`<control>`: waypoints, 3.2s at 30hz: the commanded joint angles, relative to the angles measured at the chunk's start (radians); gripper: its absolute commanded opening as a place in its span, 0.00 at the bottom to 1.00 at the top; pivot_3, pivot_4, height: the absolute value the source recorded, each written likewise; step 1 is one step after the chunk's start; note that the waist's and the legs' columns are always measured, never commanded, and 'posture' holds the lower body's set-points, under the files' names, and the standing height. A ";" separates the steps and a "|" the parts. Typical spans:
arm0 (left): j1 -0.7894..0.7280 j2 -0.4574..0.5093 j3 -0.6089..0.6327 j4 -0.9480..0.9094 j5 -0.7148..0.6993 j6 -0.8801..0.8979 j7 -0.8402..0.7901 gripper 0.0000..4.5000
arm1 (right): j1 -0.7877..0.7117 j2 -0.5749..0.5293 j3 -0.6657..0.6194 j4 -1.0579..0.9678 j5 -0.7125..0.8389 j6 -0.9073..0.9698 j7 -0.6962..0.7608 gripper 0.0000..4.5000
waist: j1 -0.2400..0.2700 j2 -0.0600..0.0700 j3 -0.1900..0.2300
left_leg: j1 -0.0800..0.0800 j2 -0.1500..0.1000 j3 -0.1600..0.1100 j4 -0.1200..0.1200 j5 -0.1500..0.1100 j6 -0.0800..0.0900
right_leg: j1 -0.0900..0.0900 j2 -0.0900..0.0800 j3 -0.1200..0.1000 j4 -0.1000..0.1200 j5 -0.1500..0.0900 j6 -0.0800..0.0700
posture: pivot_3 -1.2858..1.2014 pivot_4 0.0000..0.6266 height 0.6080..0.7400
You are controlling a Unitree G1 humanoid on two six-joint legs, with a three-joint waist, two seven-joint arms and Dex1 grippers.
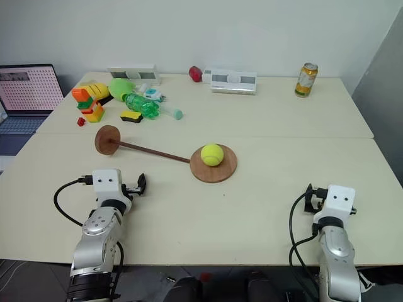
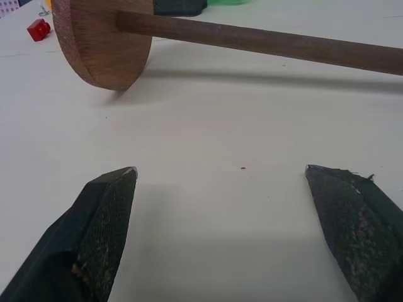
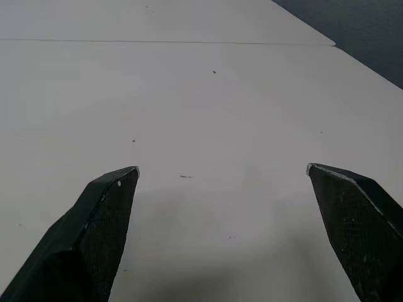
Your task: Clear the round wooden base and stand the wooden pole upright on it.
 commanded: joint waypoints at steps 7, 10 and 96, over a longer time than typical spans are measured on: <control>0.015 0.021 0.004 -0.044 -0.031 0.006 -0.054 1.00 | -0.005 -0.020 0.009 -0.038 -0.008 -0.004 0.017 1.00 | 0.000 0.000 0.000 | 0.000 0.000 0.000 0.000 0.000 0.000 | 0.000 0.000 0.000 0.000 0.000 0.000 | 0.52 0.24 1.00; 0.026 0.035 0.015 -0.074 -0.075 0.018 -0.107 1.00 | -0.019 -0.047 0.031 -0.027 -0.011 -0.003 0.051 1.00 | 0.000 0.000 0.000 | 0.000 0.000 0.000 0.000 0.000 0.000 | 0.000 0.000 0.000 0.000 0.000 0.000 | 0.52 0.24 1.00; -0.131 0.283 -0.240 -0.461 -0.486 0.174 -0.708 1.00 | -0.725 -0.273 0.035 0.585 0.047 0.047 0.333 0.58 | -0.003 0.002 0.004 | -0.004 -0.001 -0.001 0.000 0.000 0.000 | -0.001 -0.001 -0.002 -0.004 0.000 0.000 | 0.52 0.24 1.00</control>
